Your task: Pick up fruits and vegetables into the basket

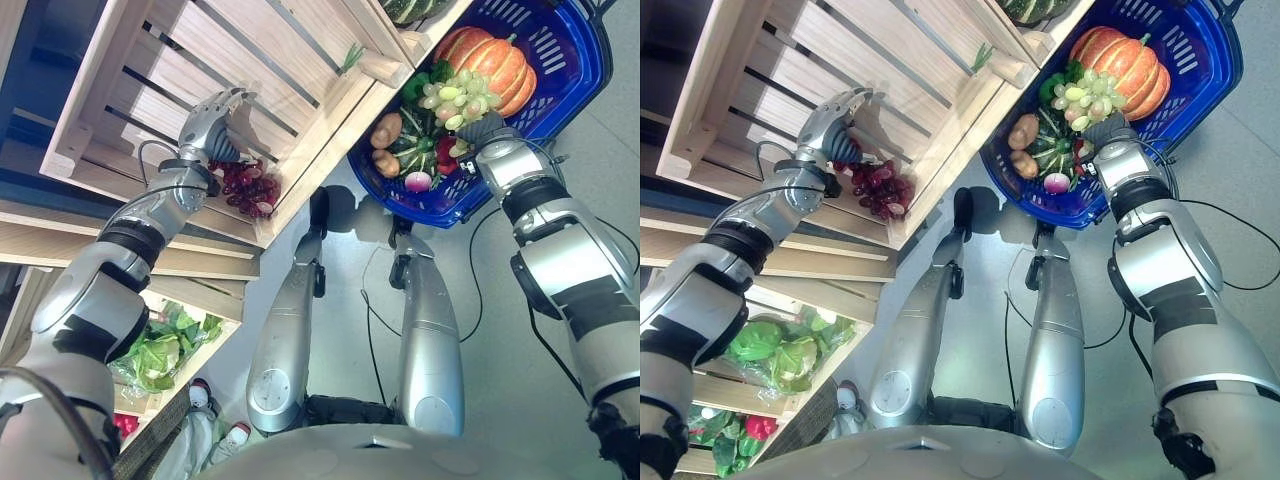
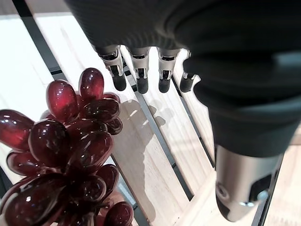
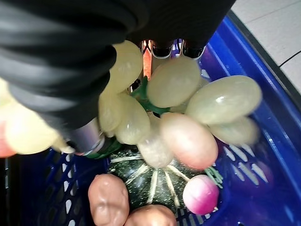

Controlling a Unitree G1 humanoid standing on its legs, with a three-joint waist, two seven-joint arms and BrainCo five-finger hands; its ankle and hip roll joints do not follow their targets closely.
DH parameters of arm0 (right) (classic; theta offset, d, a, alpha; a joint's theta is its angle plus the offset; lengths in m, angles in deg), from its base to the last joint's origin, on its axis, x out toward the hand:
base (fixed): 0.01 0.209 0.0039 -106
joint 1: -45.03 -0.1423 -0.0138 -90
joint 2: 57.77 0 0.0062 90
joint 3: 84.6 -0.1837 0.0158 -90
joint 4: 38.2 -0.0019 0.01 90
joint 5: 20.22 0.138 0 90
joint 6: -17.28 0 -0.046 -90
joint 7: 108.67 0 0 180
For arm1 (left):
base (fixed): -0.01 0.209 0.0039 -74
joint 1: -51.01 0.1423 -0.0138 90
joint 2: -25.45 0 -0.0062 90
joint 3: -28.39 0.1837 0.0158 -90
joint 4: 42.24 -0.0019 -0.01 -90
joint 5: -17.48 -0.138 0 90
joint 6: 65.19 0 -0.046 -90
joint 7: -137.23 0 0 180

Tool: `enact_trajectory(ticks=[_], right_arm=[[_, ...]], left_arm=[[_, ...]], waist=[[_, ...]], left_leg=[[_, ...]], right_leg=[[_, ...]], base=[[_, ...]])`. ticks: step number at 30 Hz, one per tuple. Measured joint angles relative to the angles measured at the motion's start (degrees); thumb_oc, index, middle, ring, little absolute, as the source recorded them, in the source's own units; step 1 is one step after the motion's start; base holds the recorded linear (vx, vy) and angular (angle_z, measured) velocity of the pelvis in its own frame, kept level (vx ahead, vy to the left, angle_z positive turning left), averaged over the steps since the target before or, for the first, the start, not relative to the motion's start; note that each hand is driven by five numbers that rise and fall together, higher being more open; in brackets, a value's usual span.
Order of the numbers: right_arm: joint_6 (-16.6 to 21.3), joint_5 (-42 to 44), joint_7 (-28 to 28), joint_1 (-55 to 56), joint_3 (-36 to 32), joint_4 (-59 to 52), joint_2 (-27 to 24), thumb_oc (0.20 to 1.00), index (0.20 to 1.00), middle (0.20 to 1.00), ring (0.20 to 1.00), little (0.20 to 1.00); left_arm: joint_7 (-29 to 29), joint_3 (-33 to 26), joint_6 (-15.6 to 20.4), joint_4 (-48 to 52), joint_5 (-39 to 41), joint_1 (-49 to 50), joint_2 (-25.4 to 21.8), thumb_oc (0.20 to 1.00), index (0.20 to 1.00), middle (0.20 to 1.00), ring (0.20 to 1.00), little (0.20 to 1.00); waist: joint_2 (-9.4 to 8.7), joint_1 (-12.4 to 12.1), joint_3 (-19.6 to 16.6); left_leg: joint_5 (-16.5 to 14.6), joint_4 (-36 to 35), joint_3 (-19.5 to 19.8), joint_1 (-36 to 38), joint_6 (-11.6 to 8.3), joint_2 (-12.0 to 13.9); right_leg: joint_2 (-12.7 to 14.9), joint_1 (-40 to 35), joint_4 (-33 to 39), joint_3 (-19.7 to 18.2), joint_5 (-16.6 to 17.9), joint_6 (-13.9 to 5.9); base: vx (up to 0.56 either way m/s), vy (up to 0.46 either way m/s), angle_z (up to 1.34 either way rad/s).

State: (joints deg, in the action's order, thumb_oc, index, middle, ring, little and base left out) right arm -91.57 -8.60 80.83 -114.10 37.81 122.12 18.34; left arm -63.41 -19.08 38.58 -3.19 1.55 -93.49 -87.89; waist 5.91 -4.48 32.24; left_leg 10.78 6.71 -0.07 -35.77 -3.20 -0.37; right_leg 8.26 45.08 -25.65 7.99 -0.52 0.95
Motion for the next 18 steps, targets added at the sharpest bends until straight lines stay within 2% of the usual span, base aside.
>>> enact_trajectory(ticks=[1, 5, 9, 12, 18], right_arm=[[-0.3, -0.7, 0.1, -0.3, 0.0, 0.1, -0.1, 1.000, 1.000, 1.000, 1.000, 1.000], [-1.0, -2.3, 0.4, -1.1, 0.0, 0.2, -0.2, 1.000, 1.000, 1.000, 1.000, 1.000], [-2.3, -2.8, 1.0, -1.3, 0.0, 0.4, -0.3, 1.000, 1.000, 1.000, 1.000, 1.000], [-2.8, -2.8, 1.6, -1.3, 0.0, 0.5, -0.3, 1.000, 1.000, 1.000, 1.000, 1.000], [-3.1, -3.8, 3.6, -1.4, 0.0, 0.8, -0.2, 1.000, 1.000, 1.000, 1.000, 1.000]], left_arm=[[0.1, 2.0, 0.1, -0.1, -0.6, -0.5, -0.5, 1.000, 1.000, 1.000, 1.000, 1.000], [0.3, 3.5, 0.7, -0.4, -3.6, -0.6, -0.7, 1.000, 1.000, 1.000, 1.000, 1.000], [1.0, 7.7, 2.2, -0.4, -7.4, -2.2, -0.8, 1.000, 1.000, 1.000, 1.000, 1.000], [1.5, 8.1, 2.7, -0.4, -9.6, -2.3, -0.8, 1.000, 1.000, 1.000, 1.000, 1.000], [5.6, 10.7, 3.0, -0.4, -12.7, -3.0, -0.8, 1.000, 1.000, 1.000, 1.000, 1.000]], waist=[[0.00, 0.0, 0.0], [0.38, 0.2, -0.1], [0.41, 0.4, -0.1], [0.41, 0.6, -0.1], [0.41, 1.2, -0.1]], left_leg=[[0.0, 0.0, -0.2, 0.0, 0.01, -0.1], [0.1, 0.0, -0.8, 0.0, 0.05, -0.1], [0.1, 0.0, -0.9, 0.0, -0.14, 0.0], [0.1, 0.0, -0.9, 0.0, -0.11, 0.0], [0.2, 0.0, -1.0, 0.0, 0.06, 0.0]], right_leg=[[0.0, 0.2, -0.3, -0.2, 0.0, -0.01], [0.0, 0.7, -0.5, -0.8, 0.0, -0.04], [-0.1, 0.7, -0.6, -0.9, 0.0, -0.04], [-0.1, 0.7, -0.5, -0.9, 0.0, -0.04], [-0.2, 0.7, -0.4, -0.9, 0.0, -0.04]], base=[[0.00, 0.015, -0.06], [0.00, -0.001, -0.05], [0.00, 0.000, 0.00], [0.00, 0.000, 0.00], [0.00, 0.000, 0.00]])
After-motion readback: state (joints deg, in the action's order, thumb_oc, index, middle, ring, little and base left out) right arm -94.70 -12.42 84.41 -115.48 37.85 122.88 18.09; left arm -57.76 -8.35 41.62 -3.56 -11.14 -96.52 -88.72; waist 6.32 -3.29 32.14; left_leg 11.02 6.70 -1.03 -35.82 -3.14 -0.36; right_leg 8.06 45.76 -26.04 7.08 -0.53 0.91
